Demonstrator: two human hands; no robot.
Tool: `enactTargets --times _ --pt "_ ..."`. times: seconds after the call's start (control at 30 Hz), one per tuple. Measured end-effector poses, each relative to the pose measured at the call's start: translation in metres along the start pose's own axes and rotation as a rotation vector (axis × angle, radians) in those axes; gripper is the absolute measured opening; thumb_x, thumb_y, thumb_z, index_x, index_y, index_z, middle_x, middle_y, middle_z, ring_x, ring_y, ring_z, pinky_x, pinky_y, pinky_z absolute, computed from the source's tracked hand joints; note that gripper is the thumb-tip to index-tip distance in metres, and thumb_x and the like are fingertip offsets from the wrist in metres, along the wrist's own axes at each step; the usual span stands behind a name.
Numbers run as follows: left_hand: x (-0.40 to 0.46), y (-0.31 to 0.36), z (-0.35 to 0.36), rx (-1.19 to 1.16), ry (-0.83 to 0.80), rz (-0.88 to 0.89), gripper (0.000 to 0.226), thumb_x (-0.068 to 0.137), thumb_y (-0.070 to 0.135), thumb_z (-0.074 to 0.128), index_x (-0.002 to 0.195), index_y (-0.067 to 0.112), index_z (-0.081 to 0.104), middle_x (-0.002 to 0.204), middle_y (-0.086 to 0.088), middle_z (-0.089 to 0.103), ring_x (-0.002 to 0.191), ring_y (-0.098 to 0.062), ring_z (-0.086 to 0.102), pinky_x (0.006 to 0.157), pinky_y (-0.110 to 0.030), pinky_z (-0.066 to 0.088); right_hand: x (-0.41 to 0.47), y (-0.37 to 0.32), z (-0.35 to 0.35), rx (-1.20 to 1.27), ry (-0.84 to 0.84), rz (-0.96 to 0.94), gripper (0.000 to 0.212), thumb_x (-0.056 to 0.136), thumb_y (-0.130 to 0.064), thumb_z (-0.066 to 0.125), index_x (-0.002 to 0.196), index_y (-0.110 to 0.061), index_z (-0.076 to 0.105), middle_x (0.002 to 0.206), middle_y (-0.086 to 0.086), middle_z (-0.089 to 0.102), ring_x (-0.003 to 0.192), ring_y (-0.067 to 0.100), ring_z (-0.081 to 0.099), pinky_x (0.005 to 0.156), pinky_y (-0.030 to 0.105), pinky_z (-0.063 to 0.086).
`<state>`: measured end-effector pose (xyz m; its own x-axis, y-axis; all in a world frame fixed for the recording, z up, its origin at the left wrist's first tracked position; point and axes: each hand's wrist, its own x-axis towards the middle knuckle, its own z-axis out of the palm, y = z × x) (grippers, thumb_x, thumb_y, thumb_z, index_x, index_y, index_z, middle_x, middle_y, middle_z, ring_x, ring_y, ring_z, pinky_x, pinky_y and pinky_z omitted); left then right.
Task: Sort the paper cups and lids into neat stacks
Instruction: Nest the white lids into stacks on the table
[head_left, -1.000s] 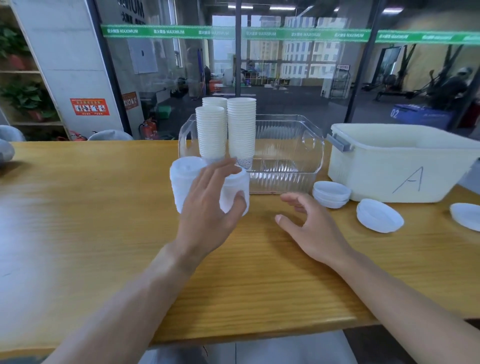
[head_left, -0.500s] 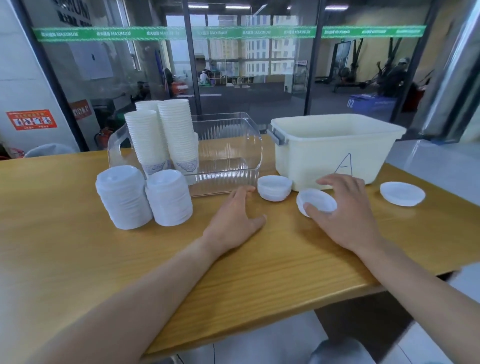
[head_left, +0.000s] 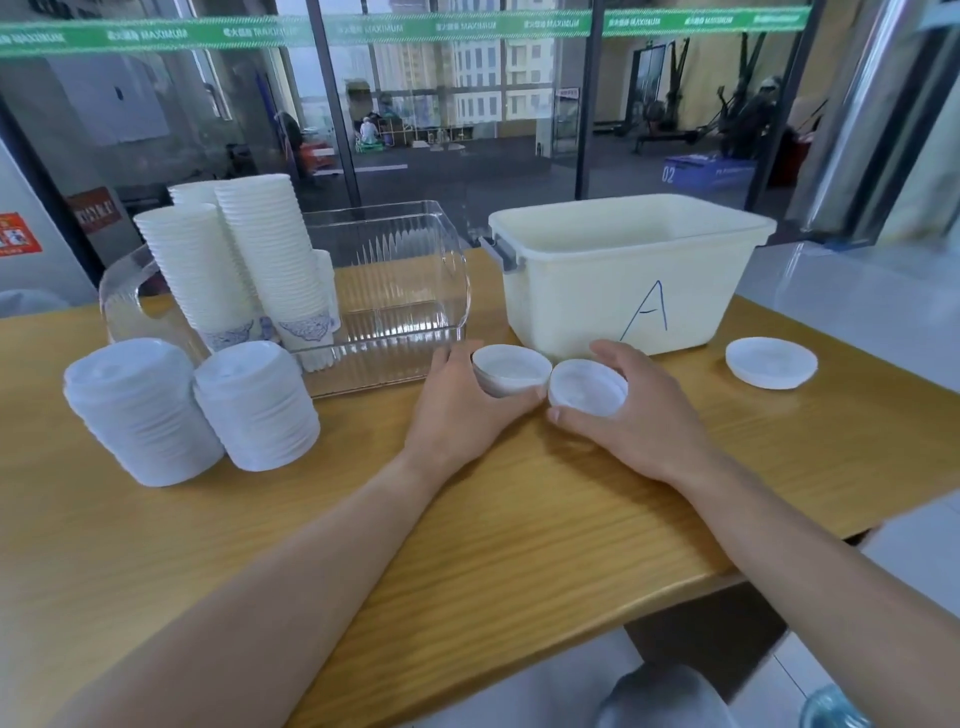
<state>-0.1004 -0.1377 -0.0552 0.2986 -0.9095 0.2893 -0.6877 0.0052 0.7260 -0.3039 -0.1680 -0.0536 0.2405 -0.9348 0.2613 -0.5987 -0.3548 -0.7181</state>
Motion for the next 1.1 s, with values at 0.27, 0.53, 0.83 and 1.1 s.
enactTargets --times 0.27,0.53,0.83,1.1 --pt "-0.025 -0.018 -0.033 -0.019 -0.015 0.104 0.094 0.076 0.045 0.089 0.152 0.021 0.039 0.139 0.01 0.046 0.129 -0.008 0.046 0.103 -0.018 0.034 -0.012 -0.006 -0.005 0.222 0.022 0.0 0.072 0.083 -0.057 0.076 0.145 -0.033 0.049 0.138 -0.018 0.058 0.124 0.003 0.056 0.104 0.026 0.045" --pt "-0.049 -0.053 -0.088 0.063 0.045 0.16 0.085 0.072 0.04 0.091 0.14 0.032 0.042 0.131 0.015 0.05 0.123 -0.006 0.047 0.107 -0.029 0.043 -0.006 -0.038 0.026 0.348 -0.199 -0.007 0.05 0.1 -0.057 0.052 0.148 -0.045 0.043 0.125 -0.033 0.053 0.118 -0.009 0.05 0.094 0.023 0.039" --pt "-0.042 -0.063 -0.104 0.069 -0.056 0.219 0.094 0.075 0.051 0.088 0.153 0.033 0.04 0.14 0.016 0.043 0.128 0.001 0.045 0.111 -0.02 0.038 0.026 -0.094 0.082 0.452 -0.35 -0.064 0.035 0.106 -0.049 0.044 0.103 -0.033 0.074 0.102 -0.026 0.076 0.097 -0.014 0.065 0.083 0.004 0.043" --pt "-0.041 -0.062 -0.104 -0.121 -0.075 0.164 0.086 0.07 0.057 0.09 0.143 0.04 0.048 0.132 0.024 0.05 0.125 0.003 0.052 0.104 -0.029 0.05 0.021 -0.092 0.075 0.55 -0.451 -0.076 0.047 0.096 -0.062 0.036 0.1 -0.045 0.079 0.11 -0.008 0.079 0.109 0.007 0.072 0.102 0.035 0.05"
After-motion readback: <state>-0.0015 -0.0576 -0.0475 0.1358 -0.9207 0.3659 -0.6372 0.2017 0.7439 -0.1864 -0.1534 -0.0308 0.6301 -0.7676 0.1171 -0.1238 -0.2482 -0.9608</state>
